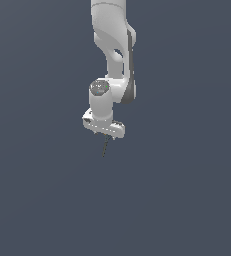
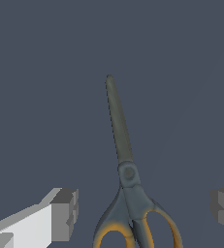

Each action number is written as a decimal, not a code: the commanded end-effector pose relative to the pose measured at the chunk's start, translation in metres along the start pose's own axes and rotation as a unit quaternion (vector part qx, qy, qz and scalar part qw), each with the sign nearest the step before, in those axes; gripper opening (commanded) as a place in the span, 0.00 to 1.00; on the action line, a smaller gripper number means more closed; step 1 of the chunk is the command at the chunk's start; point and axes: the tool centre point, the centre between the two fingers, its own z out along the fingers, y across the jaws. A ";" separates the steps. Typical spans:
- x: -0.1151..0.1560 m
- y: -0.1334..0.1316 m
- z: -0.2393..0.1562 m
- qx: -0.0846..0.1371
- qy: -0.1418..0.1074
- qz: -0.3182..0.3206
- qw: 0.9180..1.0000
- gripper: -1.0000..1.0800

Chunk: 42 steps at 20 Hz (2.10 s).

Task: Pick up the object and move it to a goal position.

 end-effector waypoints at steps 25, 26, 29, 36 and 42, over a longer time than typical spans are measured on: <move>-0.005 0.007 0.056 -0.001 0.003 0.017 1.000 0.96; -0.005 0.007 0.056 -0.001 0.003 0.017 1.000 0.00; -0.005 0.007 0.056 -0.001 0.003 0.017 1.000 0.00; -0.006 0.008 0.055 -0.001 0.003 0.018 1.000 0.00; -0.004 0.005 0.045 -0.001 0.003 0.018 1.000 0.00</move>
